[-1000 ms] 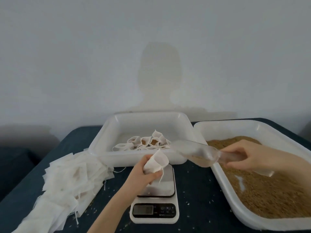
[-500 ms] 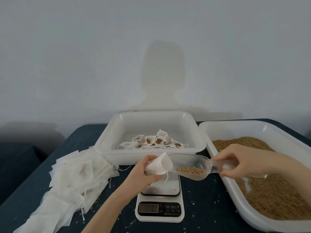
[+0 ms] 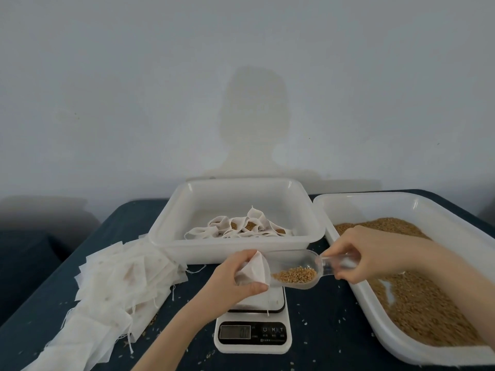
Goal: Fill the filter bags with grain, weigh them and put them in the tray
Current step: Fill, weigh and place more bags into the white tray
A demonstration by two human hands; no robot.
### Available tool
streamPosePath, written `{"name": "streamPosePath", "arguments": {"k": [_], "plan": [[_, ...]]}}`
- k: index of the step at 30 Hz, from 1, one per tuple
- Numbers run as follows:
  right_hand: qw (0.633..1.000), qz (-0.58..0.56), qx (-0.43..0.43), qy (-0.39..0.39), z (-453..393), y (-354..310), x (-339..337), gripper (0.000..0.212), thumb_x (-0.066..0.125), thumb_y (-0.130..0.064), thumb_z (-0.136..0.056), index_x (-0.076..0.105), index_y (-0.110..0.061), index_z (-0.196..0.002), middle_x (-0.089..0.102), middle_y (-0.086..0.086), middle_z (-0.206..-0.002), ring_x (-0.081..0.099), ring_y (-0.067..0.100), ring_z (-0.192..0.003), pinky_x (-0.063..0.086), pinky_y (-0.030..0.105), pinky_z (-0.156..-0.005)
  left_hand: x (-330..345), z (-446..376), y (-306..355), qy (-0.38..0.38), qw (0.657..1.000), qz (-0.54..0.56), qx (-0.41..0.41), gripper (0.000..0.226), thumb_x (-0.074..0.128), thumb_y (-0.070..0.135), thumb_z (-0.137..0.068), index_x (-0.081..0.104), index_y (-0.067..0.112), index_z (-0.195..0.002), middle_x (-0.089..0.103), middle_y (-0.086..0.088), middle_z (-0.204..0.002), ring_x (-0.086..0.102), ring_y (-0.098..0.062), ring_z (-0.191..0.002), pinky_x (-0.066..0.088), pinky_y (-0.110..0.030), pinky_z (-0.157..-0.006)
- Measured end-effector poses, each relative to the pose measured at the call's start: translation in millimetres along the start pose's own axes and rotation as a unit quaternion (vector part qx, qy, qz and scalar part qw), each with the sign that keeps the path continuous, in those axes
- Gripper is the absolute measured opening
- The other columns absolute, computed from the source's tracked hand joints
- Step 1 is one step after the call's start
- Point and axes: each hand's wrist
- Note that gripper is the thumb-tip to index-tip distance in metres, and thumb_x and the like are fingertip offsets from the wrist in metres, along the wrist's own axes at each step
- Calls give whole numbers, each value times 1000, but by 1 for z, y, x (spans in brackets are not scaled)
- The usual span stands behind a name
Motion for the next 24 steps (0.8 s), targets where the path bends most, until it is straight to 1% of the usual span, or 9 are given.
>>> {"name": "streamPosePath", "arguments": {"k": [3, 6, 8, 10, 13, 16, 19, 21, 24], "plan": [[1000, 8, 8, 1, 0, -3, -3, 19, 60, -20, -82, 71, -23, -97, 50, -12, -58, 34, 4, -48, 31, 13, -49, 4, 0, 3, 6, 999, -33, -3, 53, 73, 39, -80, 38, 52, -118, 45, 29, -119, 44, 8, -110, 40, -10, -90], [1000, 21, 20, -1, 1, -7, -6, 20, 59, -18, -80, 71, -23, -95, 54, -5, -63, 36, 5, -51, 34, 16, -51, 6, -1, 6, 33, 996, -75, -17, 69, 73, 43, -78, 37, 38, -137, 40, 20, -126, 38, -4, -120, 35, -27, -106], [998, 44, 38, 10, 1, -11, -10, 15, 58, -15, -75, 67, -18, -86, 49, -4, -60, 34, 7, -52, 32, 20, -52, 7, -1, 9, 51, 994, -93, -16, 73, 74, 44, -78, 38, 34, -141, 37, 20, -130, 34, -5, -124, 31, -30, -110], [991, 108, 69, 47, 0, -18, -14, 14, 57, -18, -69, 60, -14, -82, 40, -7, -56, 30, 8, -50, 28, 21, -50, 9, -2, 13, 63, 993, -102, -9, 73, 74, 45, -77, 39, 34, -140, 35, 25, -125, 33, -3, -124, 30, -29, -110], [948, 277, 99, 121, -5, -36, -19, 23, 55, -21, -67, 64, -20, -88, 51, -5, -61, 40, 9, -53, 32, 20, -50, 12, -5, 22, 91, 992, -92, 13, 65, 76, 45, -74, 43, 41, -131, 30, 40, -111, 33, 0, -118, 30, -23, -102], [895, 392, 88, 194, -12, -59, -24, 31, 54, -12, -75, 67, -28, -99, 53, -8, -66, 47, 10, -66, 41, 25, -77, 18, -10, 25, 119, 990, -78, 19, 64, 77, 44, -74, 50, 33, -130, 44, 28, -123, 37, -2, -122, 35, -26, -104], [852, 471, 69, 219, -18, -77, -30, 44, 53, -4, -81, 65, -34, -111, 62, -10, -84, 55, 11, -90, 24, 34, -109, 28, -16, 27, 132, 990, -56, 12, 67, 74, 47, -75, 53, 22, -134, 49, 17, -133, 39, -3, -124, 38, -32, -107], [823, 513, 67, 234, -22, -88, -33, 47, 51, 1, -80, 64, -28, -114, 64, -4, -94, 53, 17, -108, 7, 39, -118, 34, -18, 31, 130, 991, -19, 15, 53, 72, 51, -74, 62, 23, -118, 55, 20, -125, 44, -3, -120, 41, -33, -104], [783, 566, 60, 251, -29, -105, -34, 42, 47, 7, -79, 66, -21, -104, 50, -1, -73, 54, 21, -101, -5, 45, -118, 39, -21, 36, 147, 988, 48, 21, 40, 67, 54, -70, 63, 19, -90, 63, 18, -96, 54, -4, -101, 48, -34, -91]]}}
Point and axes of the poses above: each hand's wrist, its own z-axis away from the middle knuckle, its own x-axis out of the palm, y = z × x
